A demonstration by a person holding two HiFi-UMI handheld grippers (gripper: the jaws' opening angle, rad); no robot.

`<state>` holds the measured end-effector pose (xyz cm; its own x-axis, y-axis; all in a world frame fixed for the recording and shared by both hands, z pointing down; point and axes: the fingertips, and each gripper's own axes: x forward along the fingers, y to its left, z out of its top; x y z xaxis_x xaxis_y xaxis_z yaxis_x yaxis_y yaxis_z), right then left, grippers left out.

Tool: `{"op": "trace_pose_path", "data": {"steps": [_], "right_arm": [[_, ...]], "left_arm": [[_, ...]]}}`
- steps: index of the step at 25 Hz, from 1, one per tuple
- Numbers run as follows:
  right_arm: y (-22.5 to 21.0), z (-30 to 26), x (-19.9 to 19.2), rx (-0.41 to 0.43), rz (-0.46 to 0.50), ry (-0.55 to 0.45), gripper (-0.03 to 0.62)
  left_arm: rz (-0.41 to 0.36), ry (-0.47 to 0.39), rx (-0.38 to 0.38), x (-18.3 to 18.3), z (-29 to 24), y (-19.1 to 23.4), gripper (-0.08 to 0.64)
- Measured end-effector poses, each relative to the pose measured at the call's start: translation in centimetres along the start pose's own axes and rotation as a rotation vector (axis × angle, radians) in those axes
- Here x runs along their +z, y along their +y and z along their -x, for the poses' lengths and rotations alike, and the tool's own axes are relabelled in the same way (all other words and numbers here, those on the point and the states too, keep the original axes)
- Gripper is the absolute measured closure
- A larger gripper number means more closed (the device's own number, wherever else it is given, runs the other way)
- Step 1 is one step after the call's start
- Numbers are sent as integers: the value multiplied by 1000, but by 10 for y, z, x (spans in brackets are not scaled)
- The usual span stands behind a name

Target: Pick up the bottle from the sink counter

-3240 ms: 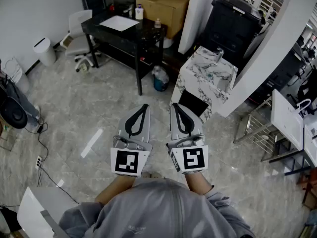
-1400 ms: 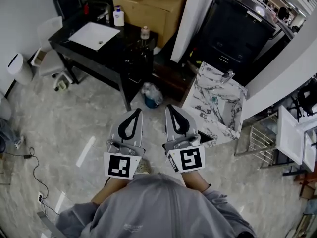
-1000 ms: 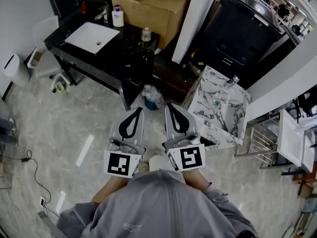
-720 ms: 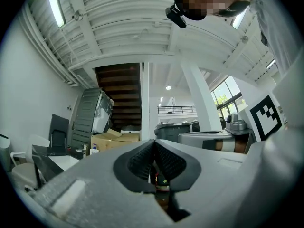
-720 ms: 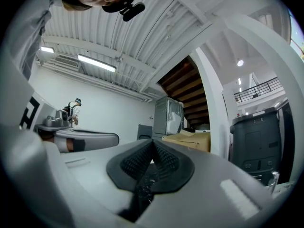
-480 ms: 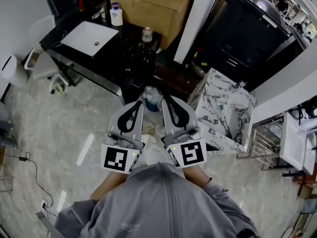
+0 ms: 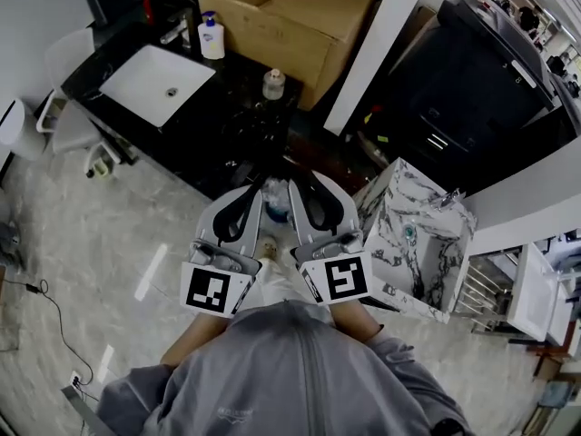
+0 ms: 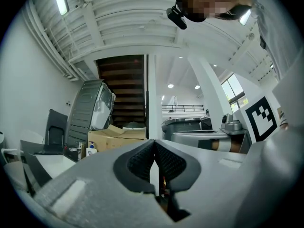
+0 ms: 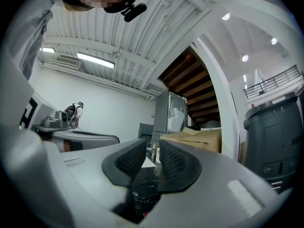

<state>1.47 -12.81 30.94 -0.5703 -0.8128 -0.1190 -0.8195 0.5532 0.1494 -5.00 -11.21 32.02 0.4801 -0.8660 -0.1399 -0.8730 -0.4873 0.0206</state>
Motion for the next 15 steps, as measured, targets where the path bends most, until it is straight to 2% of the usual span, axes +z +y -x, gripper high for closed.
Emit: {"op": "trace_pose_path", "data": {"steps": [9, 15], "right_arm": [[-59, -112, -47, 18, -37, 77, 474], [-86, -168, -65, 11, -88, 82, 462]], "left_arm": [[22, 10, 20, -15, -100, 76, 561], [37, 9, 21, -31, -150, 111, 561]]}}
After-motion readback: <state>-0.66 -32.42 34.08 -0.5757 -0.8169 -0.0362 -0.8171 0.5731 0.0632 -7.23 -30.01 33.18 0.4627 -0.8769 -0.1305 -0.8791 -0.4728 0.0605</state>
